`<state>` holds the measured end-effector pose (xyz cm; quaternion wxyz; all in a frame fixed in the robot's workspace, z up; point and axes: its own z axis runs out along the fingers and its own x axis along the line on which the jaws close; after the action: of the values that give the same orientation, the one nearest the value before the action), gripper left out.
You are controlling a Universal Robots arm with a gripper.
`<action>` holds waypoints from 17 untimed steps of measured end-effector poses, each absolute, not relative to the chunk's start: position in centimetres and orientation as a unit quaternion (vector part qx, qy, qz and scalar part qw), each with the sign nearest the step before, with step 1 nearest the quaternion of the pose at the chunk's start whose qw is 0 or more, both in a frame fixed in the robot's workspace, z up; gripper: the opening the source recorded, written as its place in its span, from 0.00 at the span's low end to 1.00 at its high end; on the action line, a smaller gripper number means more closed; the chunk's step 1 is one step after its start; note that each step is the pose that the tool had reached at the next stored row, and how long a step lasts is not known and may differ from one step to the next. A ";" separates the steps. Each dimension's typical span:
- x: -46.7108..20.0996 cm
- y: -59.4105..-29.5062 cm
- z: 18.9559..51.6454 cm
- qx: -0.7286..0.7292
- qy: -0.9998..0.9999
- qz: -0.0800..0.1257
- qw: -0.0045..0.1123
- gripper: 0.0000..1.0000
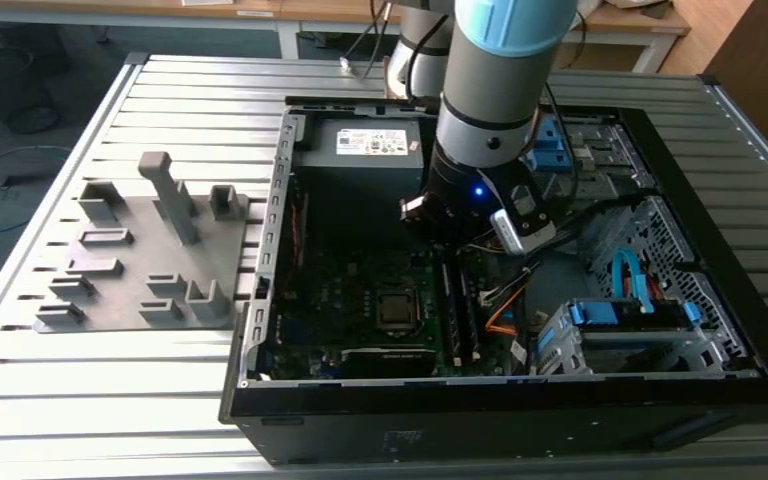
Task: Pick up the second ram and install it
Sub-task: 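Press down the second ram until it locks into place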
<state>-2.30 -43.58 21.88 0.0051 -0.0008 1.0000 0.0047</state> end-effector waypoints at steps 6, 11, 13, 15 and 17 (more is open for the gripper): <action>-2.3 -43.5 21.9 -0.001 1.000 0.006 0.006 0.10; -2.3 -43.8 22.7 -0.001 1.000 0.005 0.006 0.10; -2.3 -44.5 22.8 -0.001 1.000 0.004 0.006 0.10; -2.3 -45.1 22.7 -0.001 1.000 0.001 0.006 0.10; -2.3 -45.8 22.7 -0.001 1.000 -0.002 0.006 0.10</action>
<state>-2.32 -45.79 22.71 0.0059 -0.0008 1.0000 -0.0020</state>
